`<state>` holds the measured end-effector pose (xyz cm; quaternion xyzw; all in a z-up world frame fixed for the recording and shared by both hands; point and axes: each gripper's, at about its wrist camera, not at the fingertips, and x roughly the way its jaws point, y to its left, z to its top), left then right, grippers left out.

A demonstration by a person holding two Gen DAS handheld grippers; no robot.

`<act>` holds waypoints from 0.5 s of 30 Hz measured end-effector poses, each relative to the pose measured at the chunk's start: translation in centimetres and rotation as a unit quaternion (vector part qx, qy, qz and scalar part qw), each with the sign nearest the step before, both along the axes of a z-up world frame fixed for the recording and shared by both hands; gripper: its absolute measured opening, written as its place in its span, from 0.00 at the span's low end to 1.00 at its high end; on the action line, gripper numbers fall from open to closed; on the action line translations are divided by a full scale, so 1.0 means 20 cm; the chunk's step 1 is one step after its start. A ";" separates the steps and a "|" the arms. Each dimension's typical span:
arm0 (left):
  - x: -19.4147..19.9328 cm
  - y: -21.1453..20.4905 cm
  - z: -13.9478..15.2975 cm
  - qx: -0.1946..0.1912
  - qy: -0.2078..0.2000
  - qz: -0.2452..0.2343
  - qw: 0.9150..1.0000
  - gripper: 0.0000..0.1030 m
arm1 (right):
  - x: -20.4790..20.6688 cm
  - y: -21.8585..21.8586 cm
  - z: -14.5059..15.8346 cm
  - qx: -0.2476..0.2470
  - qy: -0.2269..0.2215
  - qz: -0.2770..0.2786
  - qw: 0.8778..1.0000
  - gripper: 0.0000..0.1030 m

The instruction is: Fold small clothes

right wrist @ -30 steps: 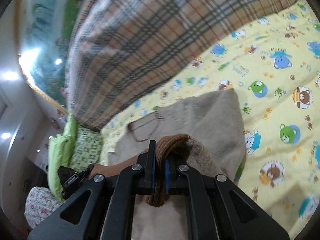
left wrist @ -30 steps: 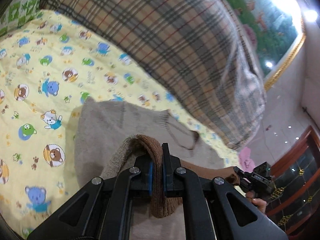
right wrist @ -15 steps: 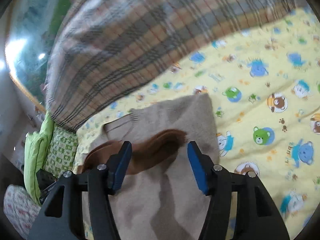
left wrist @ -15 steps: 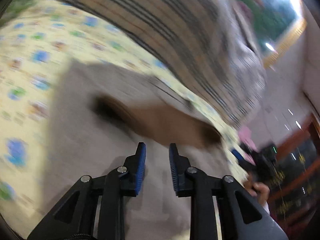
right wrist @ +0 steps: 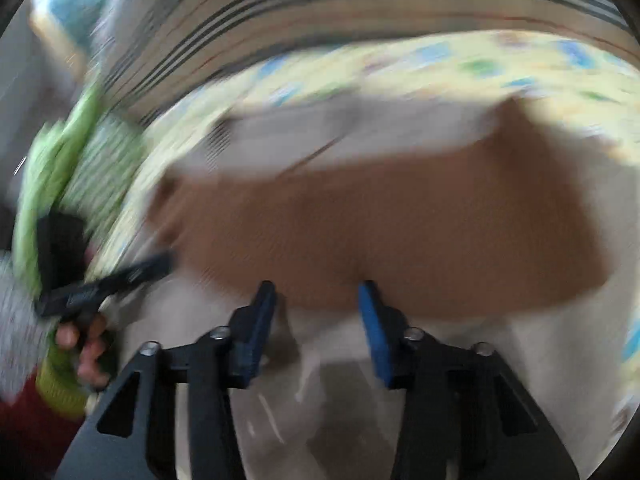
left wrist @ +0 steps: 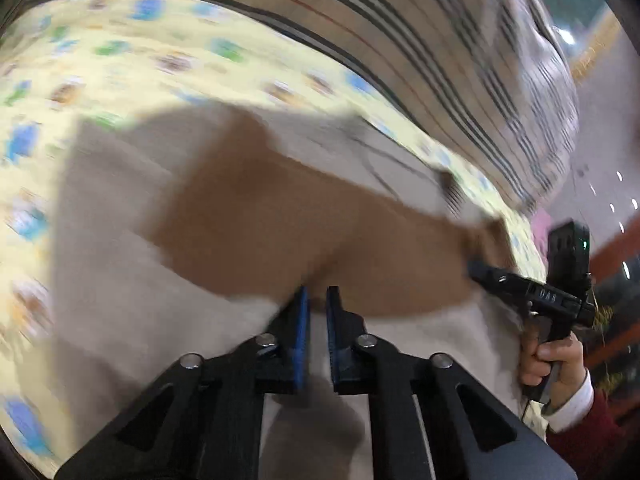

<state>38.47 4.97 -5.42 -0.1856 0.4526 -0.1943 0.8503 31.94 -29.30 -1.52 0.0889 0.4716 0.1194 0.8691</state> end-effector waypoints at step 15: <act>-0.42 0.32 0.14 -0.019 -0.042 0.091 0.995 0.27 | -0.45 -0.21 0.17 0.043 -0.046 -0.078 0.995 0.06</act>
